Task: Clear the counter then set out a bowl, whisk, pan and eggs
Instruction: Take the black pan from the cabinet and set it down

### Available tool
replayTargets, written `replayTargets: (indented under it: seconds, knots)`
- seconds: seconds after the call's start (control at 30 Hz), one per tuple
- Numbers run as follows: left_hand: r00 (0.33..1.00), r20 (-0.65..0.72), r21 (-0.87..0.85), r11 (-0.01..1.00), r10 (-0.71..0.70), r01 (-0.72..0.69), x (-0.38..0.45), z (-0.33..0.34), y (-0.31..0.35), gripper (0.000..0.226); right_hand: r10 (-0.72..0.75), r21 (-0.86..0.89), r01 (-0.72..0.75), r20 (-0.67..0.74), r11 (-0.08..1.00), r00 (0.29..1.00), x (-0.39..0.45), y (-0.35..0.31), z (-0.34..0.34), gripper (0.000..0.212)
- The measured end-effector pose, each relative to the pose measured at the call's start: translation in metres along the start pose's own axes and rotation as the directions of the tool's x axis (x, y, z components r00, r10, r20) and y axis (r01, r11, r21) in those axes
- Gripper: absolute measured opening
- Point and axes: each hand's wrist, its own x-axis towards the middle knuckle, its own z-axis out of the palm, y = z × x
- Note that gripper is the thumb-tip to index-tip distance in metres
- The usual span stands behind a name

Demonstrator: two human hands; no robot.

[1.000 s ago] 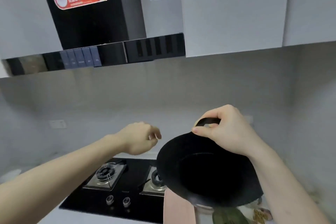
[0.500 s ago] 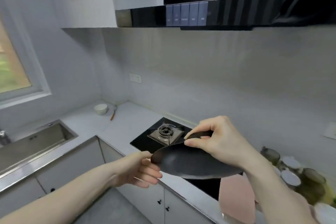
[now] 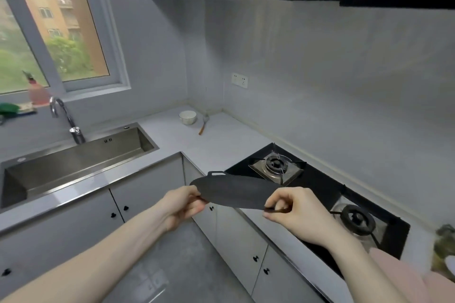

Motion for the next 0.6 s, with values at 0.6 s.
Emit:
replayTargets:
  seconds: [0.6]
  knots:
    - [0.951, -0.310, -0.067, 0.998, -0.014, -0.007, 0.162, 0.004, 0.051, 0.016, 0.024, 0.048, -0.033, 0.181, 0.998, 0.983, 0.231, 0.095, 0.049, 0.028]
